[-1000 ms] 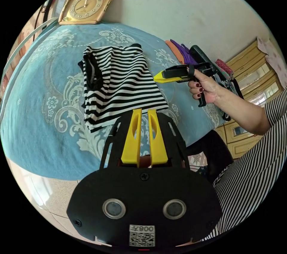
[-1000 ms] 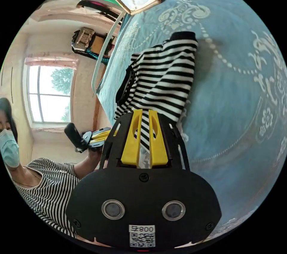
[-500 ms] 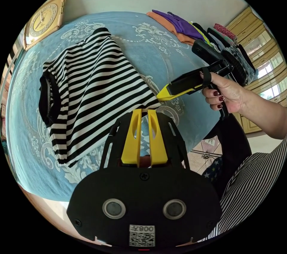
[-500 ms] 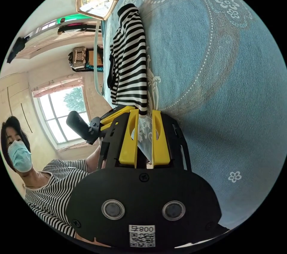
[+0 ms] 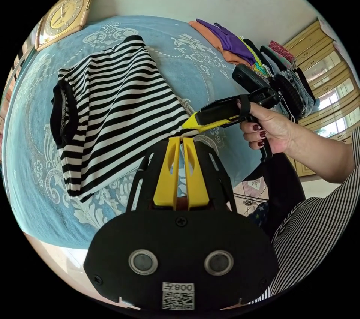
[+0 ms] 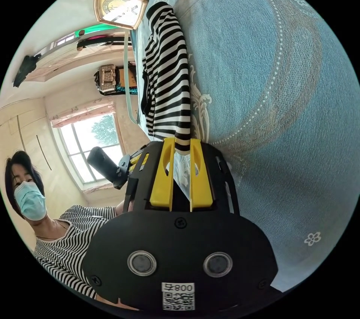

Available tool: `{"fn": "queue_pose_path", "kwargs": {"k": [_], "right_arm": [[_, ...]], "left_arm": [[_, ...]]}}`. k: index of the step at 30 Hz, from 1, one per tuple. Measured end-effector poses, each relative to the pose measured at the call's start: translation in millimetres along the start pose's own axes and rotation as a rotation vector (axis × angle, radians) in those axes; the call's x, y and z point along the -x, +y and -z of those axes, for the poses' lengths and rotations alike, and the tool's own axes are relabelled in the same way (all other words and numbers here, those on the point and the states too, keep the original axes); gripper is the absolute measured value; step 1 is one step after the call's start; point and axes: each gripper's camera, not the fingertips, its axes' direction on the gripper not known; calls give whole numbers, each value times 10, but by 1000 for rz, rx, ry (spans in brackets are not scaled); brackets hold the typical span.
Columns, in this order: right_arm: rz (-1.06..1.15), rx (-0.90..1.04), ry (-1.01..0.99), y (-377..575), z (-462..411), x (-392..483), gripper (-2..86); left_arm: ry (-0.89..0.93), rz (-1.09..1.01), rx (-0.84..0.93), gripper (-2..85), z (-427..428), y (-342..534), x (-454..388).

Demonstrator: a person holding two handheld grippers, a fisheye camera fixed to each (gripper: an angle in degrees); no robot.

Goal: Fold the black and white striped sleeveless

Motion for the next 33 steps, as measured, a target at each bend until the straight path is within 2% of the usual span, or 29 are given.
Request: {"fn": "queue_pose_path", "kwargs": {"k": [5, 8, 10, 13, 16, 25, 33], "right_arm": [[12, -5, -21, 231, 233, -3, 29], [39, -16, -90, 369, 413, 63, 24], [61, -21, -114, 444, 518, 132, 22], [91, -33, -160, 559, 691, 242, 20], [118, -38, -175, 667, 846, 346, 18], [144, -44, -207, 1072, 1299, 483, 17], [166, -52, -189, 1502, 1756, 561, 16]], "left_arm": [[87, 143, -55, 25, 230, 224, 393], [293, 341, -129, 39, 328, 520, 837], [527, 544, -225, 55, 300, 801, 1237], [785, 766, -354, 76, 164, 1082, 1617], [928, 899, -484, 86, 64, 1235, 1830], [998, 1067, -626, 89, -42, 1320, 2065], [948, 1133, -693, 50, -65, 1242, 2073]]}}
